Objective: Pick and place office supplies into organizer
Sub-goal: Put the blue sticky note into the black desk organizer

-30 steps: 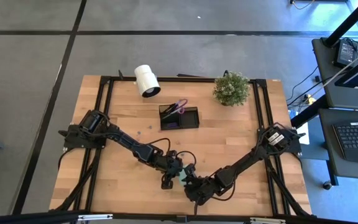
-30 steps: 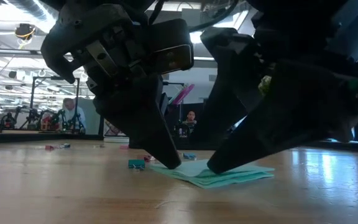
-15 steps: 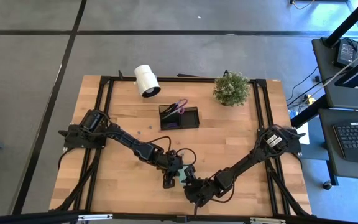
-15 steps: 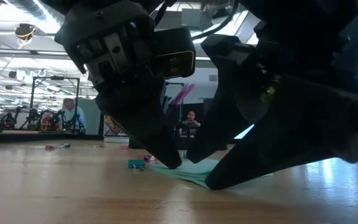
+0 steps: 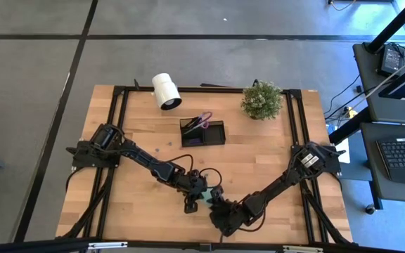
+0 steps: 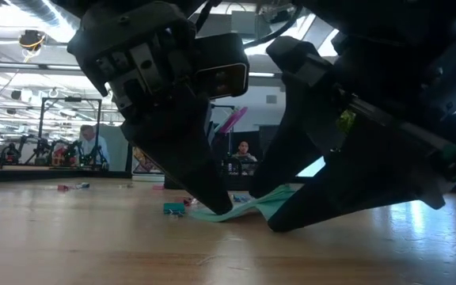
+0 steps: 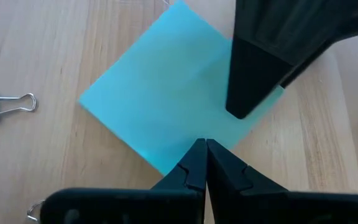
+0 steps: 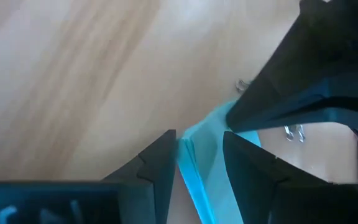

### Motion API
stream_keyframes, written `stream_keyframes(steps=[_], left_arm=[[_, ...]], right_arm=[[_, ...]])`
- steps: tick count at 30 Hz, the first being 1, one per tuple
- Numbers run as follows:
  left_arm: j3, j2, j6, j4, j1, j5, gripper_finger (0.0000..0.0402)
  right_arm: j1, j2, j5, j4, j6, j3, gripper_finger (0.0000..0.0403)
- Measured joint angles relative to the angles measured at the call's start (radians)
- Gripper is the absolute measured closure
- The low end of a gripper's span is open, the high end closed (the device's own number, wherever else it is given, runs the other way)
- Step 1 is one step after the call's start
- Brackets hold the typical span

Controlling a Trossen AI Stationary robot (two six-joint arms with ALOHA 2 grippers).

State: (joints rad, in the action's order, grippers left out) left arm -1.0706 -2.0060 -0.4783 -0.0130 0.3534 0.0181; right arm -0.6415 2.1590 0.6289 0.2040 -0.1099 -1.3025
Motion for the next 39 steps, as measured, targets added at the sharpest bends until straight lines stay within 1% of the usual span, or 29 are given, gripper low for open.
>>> stream_keyframes(steps=[6, 10, 13, 16, 22, 39], left_arm=[[0.000, 0.000, -0.009, -0.002, 0.000, 0.011, 0.0400], [0.001, -0.002, -0.011, -0.015, -0.002, 0.045, 0.0399], [0.003, -0.003, -0.053, -0.036, -0.002, 0.057, 0.0400], [0.003, -0.003, -0.084, -0.042, -0.003, 0.062, 0.0399], [0.002, -0.003, -0.106, -0.048, -0.005, 0.066, 0.0400], [0.002, -0.005, -0.137, -0.098, -0.008, 0.065, 0.0400]], right_arm=[[0.002, 0.001, 0.029, 0.111, 0.002, -0.028, 0.0279], [0.003, 0.001, 0.033, 0.128, 0.049, -0.028, 0.0298], [0.003, 0.001, 0.037, 0.121, 0.103, -0.027, 0.0312], [0.003, 0.001, 0.037, 0.107, 0.124, -0.026, 0.0320], [0.006, 0.001, 0.036, 0.096, 0.188, -0.026, 0.0319], [0.012, 0.003, 0.020, 0.062, 0.212, -0.032, 0.0314]])
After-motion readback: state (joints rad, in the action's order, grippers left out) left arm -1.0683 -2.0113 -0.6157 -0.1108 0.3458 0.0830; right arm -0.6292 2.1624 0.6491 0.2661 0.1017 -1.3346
